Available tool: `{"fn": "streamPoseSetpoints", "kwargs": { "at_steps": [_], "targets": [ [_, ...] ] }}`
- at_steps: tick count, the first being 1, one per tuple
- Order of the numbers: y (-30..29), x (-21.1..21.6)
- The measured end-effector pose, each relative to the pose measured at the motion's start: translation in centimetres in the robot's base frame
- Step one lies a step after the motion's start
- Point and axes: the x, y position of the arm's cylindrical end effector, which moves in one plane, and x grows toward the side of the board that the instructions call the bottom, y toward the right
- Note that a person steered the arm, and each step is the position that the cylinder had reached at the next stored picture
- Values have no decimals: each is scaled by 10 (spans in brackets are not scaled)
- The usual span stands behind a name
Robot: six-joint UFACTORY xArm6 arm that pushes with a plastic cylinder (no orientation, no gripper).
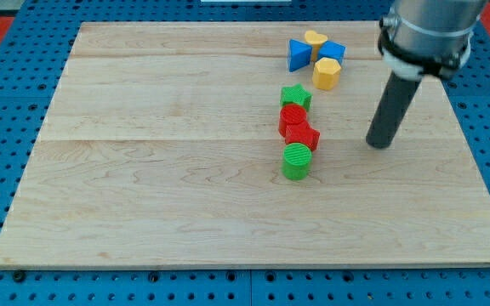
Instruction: Move your arm towards the top right corner of the board
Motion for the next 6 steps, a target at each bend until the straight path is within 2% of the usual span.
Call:
{"fn": "streamPoseSetpoints", "kwargs": {
  "at_steps": [2, 3, 4, 6],
  "targets": [
    [44, -100],
    [67, -131],
    [66, -159],
    [-10, -158]
  ]
}}
